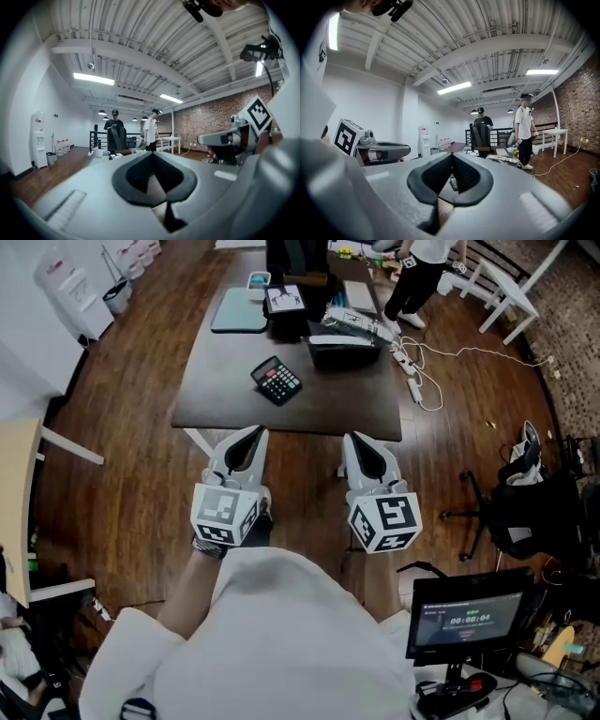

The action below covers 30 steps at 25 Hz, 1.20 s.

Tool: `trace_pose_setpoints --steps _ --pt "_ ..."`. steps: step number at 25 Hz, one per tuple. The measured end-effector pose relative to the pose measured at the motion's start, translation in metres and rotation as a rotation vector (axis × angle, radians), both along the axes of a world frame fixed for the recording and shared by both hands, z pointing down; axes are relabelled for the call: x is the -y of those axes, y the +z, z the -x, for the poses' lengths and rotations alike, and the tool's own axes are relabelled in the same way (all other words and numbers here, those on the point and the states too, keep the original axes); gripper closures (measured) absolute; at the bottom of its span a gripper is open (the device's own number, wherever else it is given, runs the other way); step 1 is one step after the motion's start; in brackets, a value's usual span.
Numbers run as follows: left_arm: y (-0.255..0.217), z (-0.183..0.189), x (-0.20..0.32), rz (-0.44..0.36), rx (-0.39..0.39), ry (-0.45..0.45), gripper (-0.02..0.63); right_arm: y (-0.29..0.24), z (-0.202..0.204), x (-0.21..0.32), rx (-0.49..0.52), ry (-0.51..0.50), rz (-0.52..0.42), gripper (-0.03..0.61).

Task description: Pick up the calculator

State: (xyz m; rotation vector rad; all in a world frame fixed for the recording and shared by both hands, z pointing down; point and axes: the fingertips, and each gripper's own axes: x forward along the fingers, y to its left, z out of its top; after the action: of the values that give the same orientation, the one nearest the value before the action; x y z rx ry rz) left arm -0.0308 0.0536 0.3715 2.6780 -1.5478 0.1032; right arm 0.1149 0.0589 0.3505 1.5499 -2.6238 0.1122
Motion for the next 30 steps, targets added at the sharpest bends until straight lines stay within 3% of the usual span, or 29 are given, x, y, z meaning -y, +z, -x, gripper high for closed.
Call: trace_pose_setpoints --steps 8,17,30 --pt "0.0 0.022 0.075 0.019 -0.006 0.025 0.607 0.009 0.019 0.071 -0.019 0.011 0.052 0.577" --pt "0.004 0.069 0.154 0.069 -0.007 -0.005 0.607 0.013 0.058 0.143 -0.06 -0.004 0.094 0.577" --pt "0.01 0.086 0.215 0.083 -0.017 0.072 0.607 0.01 0.088 0.204 -0.086 0.037 0.103 0.577"
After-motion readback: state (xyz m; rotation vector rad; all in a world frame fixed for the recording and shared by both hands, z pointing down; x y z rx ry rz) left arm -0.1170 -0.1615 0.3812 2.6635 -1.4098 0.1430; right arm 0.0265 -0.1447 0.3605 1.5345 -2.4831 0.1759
